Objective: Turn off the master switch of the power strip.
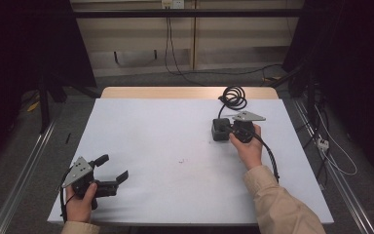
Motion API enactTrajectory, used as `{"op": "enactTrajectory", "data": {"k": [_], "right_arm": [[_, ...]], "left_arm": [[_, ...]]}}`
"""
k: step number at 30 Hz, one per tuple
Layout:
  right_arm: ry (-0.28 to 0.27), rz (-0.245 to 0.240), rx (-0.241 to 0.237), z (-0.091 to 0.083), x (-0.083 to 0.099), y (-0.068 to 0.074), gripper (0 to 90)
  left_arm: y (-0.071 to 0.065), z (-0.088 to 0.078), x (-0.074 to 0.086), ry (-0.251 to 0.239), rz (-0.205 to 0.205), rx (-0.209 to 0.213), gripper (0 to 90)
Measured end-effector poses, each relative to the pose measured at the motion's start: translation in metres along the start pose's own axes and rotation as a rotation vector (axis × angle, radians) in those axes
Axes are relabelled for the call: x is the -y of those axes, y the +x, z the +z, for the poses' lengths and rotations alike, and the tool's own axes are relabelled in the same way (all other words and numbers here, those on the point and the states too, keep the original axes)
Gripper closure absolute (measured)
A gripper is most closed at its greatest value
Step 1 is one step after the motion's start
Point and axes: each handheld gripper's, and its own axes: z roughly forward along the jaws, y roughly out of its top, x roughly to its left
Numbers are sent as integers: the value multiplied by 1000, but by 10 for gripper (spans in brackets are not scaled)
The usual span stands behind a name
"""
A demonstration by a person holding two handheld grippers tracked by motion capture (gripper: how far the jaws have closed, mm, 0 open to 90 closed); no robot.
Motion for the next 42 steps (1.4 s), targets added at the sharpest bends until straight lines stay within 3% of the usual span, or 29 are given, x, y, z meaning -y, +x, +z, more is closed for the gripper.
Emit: {"op": "enactTrajectory", "data": {"k": [9, 11, 15, 25, 27, 32, 42], "right_arm": [[14, -19, 40, -4, 0, -7, 900], [9, 6, 22, -5, 1, -10, 900], [11, -12, 29, -5, 1, -8, 900], [12, 10, -3, -3, -1, -5, 900], [16, -6, 9, -2, -2, -1, 900], [14, 12, 24, -2, -1, -5, 900], [20, 11, 14, -4, -1, -7, 900]], "left_arm": [[1, 0, 1, 1, -4, -3, 24], [1, 0, 0, 4, 3, -1, 24], [-1, 1, 0, 3, 0, -2, 24], [-1, 3, 0, 9, 3, 1, 24], [-1, 3, 0, 5, -1, 0, 25], [0, 1, 1, 5, -1, -2, 24], [-1, 2, 0, 3, 2, -1, 24]]}}
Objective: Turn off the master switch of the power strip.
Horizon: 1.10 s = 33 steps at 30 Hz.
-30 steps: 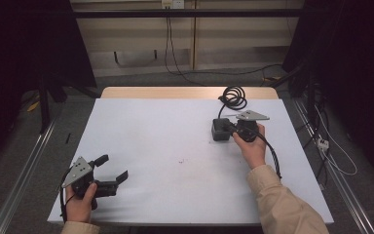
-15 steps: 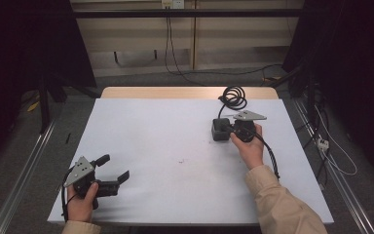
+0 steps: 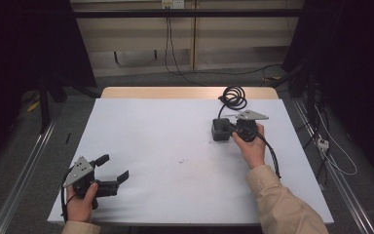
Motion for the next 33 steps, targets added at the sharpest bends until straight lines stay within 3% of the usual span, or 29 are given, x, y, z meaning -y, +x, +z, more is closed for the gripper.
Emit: {"op": "enactTrajectory", "data": {"k": [12, 33], "right_arm": [[-2, -25, 3, 2, 0, 4, 900], [-4, -27, 3, 2, 1, 4, 900]], "left_arm": [[0, 0, 1, 5, 1, 0, 24], [-1, 1, 1, 10, 7, 2, 24]]}}
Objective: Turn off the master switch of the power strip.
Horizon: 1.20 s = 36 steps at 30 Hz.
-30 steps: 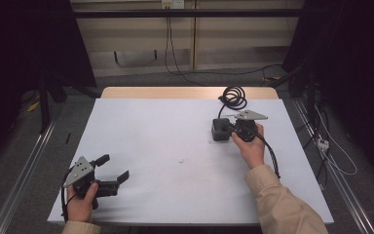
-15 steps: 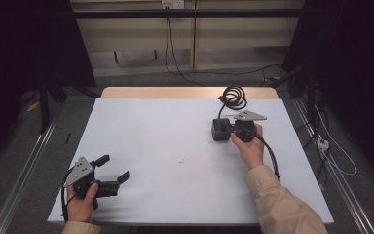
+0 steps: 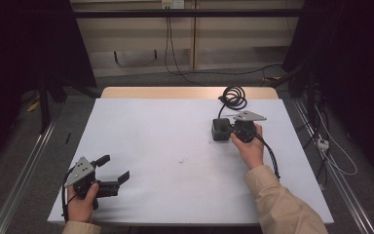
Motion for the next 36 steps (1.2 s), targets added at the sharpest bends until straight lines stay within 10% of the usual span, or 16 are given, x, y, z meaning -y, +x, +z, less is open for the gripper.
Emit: {"op": "enactTrajectory", "data": {"k": [36], "right_arm": [[2, 18, 10, -2, -4, 1, 900]], "left_arm": [[2, 0, -1, -8, -7, -3, 24]]}}
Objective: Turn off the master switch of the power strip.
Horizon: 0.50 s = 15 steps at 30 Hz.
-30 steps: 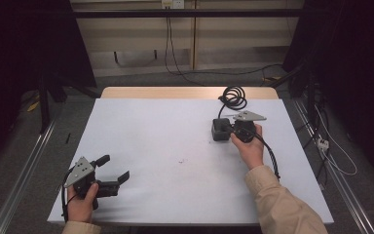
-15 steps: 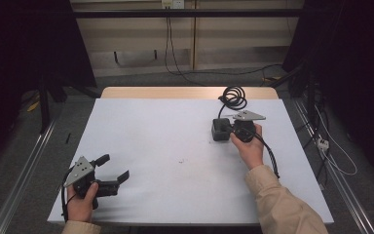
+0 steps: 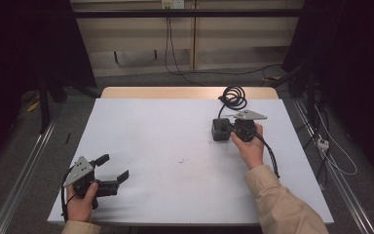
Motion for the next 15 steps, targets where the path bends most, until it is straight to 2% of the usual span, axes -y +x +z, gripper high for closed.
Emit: {"op": "enactTrajectory", "data": {"k": [11, 15], "right_arm": [[-1, 9, -24, 0, 0, 3, 892], [4, 3, -28, -2, 0, 5, 808]], "left_arm": [[0, 2, 0, 2, 1, 1, 24], [0, 3, 0, -2, -3, 0, 25]]}}
